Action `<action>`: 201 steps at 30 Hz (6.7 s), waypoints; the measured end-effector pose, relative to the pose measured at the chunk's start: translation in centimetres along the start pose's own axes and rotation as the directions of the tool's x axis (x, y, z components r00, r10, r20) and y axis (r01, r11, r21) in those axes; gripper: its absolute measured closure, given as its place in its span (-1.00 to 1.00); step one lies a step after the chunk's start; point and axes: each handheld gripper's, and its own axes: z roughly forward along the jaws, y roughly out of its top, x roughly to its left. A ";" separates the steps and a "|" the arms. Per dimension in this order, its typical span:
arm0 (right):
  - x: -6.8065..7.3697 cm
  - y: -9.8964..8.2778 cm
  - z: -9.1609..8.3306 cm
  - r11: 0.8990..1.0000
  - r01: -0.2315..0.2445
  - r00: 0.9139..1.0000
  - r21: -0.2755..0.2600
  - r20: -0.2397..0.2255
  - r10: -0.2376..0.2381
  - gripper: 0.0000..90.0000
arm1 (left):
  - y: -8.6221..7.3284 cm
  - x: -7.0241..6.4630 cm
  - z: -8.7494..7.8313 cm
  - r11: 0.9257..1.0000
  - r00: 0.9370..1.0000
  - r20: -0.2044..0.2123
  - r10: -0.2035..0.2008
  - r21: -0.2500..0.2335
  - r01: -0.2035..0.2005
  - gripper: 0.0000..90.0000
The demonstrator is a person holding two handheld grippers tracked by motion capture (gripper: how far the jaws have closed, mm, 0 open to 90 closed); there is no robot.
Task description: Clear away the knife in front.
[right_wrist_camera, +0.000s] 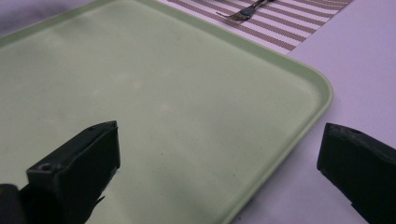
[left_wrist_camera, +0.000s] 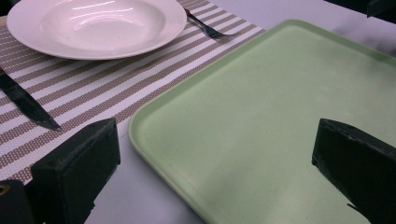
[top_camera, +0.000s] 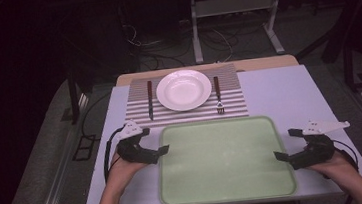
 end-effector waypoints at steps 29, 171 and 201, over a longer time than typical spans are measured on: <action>0.0 0.1 0.3 1.000 0.000 1.000 -0.005 -0.015 0.000 -1.00 | 0.4 1.3 1.2 1.000 1.000 -0.026 -0.011 -0.003 0.011 -0.99; -0.3 -0.1 0.5 1.000 -0.023 1.000 0.005 -0.002 0.023 -1.00 | 3.3 13.3 10.5 0.980 0.949 -0.285 -0.134 0.104 0.170 0.99; -0.3 -0.2 0.4 1.000 -0.029 1.000 0.005 0.001 0.029 -1.00 | 2.6 13.7 10.1 0.971 0.940 -0.312 -0.138 0.143 0.190 0.99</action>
